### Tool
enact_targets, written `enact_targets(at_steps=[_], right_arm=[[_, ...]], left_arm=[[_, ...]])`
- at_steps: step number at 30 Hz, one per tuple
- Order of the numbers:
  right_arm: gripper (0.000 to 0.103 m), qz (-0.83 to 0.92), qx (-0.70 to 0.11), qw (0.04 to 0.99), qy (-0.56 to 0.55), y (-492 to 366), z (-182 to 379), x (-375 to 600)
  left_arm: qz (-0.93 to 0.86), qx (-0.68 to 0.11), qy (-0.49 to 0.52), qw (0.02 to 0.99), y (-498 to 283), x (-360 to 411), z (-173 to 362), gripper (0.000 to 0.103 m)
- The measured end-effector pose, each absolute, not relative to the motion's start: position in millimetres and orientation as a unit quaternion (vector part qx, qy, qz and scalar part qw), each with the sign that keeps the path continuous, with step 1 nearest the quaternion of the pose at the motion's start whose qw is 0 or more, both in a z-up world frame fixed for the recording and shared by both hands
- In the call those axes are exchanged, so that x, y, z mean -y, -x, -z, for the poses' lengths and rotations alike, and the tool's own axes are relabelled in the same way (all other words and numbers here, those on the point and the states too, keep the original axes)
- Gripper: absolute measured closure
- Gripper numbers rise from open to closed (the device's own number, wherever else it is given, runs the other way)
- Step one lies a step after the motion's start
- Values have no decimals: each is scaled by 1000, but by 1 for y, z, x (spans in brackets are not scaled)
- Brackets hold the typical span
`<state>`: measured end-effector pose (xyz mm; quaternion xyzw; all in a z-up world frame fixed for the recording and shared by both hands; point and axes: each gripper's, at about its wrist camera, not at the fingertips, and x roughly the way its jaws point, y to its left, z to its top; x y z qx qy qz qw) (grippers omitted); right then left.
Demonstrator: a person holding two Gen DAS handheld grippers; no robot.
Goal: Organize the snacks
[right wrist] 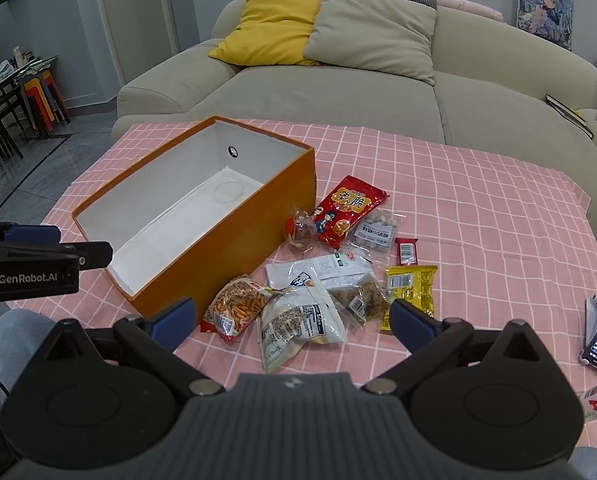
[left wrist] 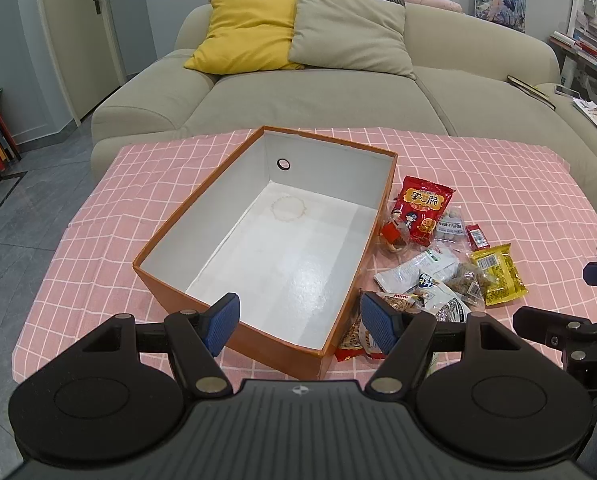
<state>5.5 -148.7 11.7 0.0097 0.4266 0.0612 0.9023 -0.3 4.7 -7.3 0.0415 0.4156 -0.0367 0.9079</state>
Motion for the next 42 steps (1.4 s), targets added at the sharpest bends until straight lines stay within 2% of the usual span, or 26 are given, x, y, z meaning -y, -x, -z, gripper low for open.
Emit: enact_targets(at_steps=[22, 29, 32, 34, 38, 42], right_arm=[[4, -63, -427, 902, -9, -7, -12, 145], [5, -80, -416, 906, -18, -12, -2, 153], [15, -85, -413, 907, -10, -15, 6, 158], [17, -84, -416, 905, -4, -18, 13, 163], [33, -85, -431, 898, -5, -28, 30, 176], [36, -95, -448, 889, -3, -34, 50, 185]], left_arm=[[45, -417, -39, 907, 0, -3, 7, 22], [100, -420, -37, 901, -6, 12, 6, 29], [132, -429, -44, 892, -13, 24, 8, 37], [153, -436, -48, 886, -17, 34, 11, 38], [186, -453, -69, 869, -24, 55, 22, 42], [196, -474, -106, 852, -33, 76, 40, 45]])
